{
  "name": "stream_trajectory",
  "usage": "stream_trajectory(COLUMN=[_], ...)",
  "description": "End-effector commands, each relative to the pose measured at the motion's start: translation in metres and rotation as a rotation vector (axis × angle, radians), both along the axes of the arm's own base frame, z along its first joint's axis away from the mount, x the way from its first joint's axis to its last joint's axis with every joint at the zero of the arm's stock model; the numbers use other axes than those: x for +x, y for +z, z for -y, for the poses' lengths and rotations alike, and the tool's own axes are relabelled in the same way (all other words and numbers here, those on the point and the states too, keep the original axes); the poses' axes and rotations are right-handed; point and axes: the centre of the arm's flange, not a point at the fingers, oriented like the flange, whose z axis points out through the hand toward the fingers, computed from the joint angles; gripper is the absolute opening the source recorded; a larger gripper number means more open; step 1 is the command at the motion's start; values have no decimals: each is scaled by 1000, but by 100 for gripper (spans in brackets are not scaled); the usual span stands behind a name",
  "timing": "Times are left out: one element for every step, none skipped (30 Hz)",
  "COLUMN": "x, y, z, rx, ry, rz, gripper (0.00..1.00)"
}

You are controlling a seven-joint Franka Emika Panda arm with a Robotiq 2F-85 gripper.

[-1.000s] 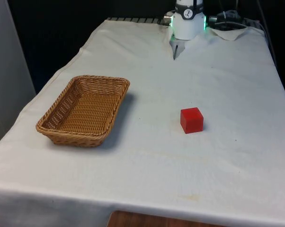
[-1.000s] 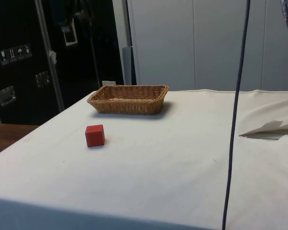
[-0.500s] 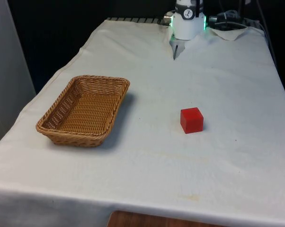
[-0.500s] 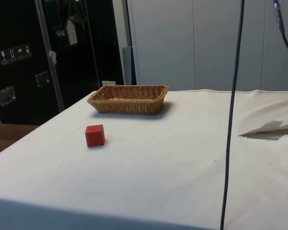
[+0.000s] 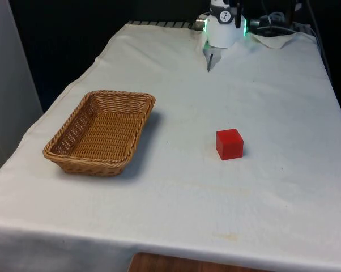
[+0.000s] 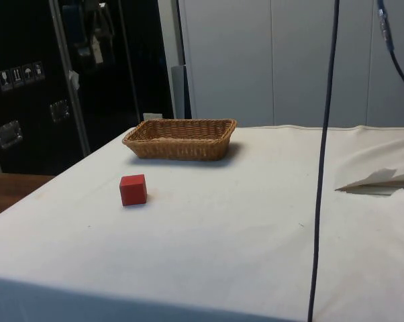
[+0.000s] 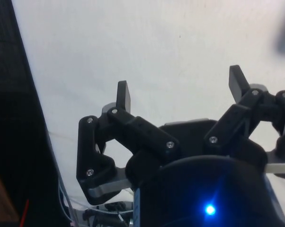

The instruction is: Pick up the cube and place it into the basket.

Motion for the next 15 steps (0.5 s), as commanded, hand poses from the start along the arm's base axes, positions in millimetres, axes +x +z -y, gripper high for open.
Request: stream_trajectory(x=[2, 3, 4, 4, 5, 5, 5, 4, 6, 6, 7, 7, 8, 8, 8], y=[-2, -2, -4, -3, -4, -5, -5, -5, -7, -7, -7, -8, -8, -9, -9], z=[-2, -2, -3, -3, -3, -3, -4, -3, -5, -5, -5, -5, -5, -6, -6], rx=[0, 0, 0, 0, 0, 0, 1, 1, 1, 1, 1, 1, 1, 1, 1], ry=[16, 23, 35, 41, 46, 53, 60, 52, 72, 78, 84, 89, 94, 100, 105], rz=[1, 2, 3, 5, 4, 3, 5, 2, 5, 6, 6, 7, 7, 7, 8], gripper=[100, 100, 100, 100, 100, 100, 100, 100, 100, 100, 100, 100, 100, 100, 100])
